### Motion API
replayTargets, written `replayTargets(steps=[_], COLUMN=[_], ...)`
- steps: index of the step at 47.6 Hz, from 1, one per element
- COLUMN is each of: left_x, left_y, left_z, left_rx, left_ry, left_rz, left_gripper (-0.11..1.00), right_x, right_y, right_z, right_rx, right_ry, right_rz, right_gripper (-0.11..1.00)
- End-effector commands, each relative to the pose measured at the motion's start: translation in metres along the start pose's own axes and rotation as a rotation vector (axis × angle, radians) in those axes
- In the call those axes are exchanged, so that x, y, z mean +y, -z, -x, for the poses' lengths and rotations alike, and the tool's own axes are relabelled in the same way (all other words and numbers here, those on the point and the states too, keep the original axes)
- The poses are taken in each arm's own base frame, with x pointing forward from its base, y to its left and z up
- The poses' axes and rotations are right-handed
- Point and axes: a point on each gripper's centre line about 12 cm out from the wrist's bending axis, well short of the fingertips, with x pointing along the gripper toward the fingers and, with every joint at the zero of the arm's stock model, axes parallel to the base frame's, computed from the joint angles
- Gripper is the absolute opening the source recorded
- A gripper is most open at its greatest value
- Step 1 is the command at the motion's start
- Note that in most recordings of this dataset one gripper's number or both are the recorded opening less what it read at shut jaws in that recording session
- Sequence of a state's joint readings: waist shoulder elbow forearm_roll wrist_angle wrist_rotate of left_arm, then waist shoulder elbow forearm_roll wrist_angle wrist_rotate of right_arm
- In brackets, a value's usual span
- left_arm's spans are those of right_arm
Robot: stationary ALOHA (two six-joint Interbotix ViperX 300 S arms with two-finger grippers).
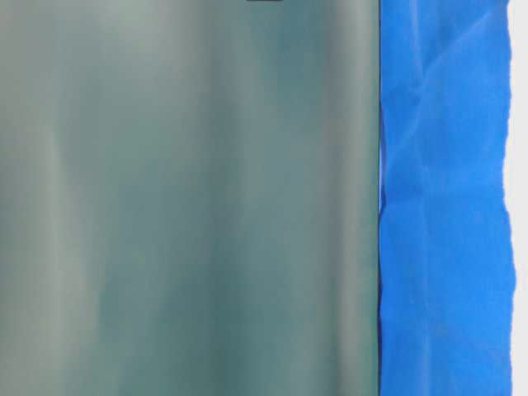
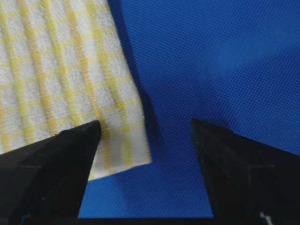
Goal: Fold the yellow towel.
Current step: 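Grasp the folded towel's two far corners with both grippers and lift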
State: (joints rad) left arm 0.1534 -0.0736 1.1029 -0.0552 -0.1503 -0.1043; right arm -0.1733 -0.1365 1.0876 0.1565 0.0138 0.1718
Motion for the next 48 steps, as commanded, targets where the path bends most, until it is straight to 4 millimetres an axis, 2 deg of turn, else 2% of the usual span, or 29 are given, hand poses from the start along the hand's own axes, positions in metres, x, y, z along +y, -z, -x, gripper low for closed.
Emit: replayTargets(steps=[1,8,13,17,21,24,26,39,48], left_x=[-0.001,-0.001,-0.001,-0.003,-0.005,-0.006,-0.006,-0.004,-0.006], left_y=[-0.004,-0.001,-0.001,-0.002,-0.003,-0.005,-0.007,-0.03,-0.061], left_z=[0.0,-0.001,-0.003,-0.004,-0.004,-0.004,-0.003,0.006,0.031], left_rx=[0.0,0.061,0.096,0.117,0.136,0.153,0.163,0.156,0.078], left_ry=[0.001,-0.005,-0.008,-0.007,-0.004,-0.005,-0.005,-0.011,-0.001], left_rz=[0.002,0.002,0.003,-0.004,-0.011,-0.013,-0.016,-0.016,-0.013], left_gripper=[0.66,0.55,0.34,0.17,0.03,0.02,0.02,0.02,0.02], right_x=[0.002,0.002,0.002,0.002,0.003,0.003,0.003,0.002,0.003], right_y=[-0.006,-0.005,-0.005,-0.003,-0.003,-0.001,-0.002,-0.011,-0.029], right_z=[0.0,0.0,0.0,0.0,0.001,0.002,0.003,0.015,0.039], right_rx=[-0.018,-0.013,-0.01,-0.002,0.003,0.011,0.01,-0.037,-0.078], right_ry=[-0.005,-0.004,-0.004,-0.005,-0.005,-0.004,-0.005,-0.013,-0.023], right_rz=[-0.004,-0.005,0.009,0.019,0.022,0.022,0.022,0.01,0.013], right_gripper=[0.77,0.73,0.66,0.49,0.23,0.08,0.04,0.04,0.04])
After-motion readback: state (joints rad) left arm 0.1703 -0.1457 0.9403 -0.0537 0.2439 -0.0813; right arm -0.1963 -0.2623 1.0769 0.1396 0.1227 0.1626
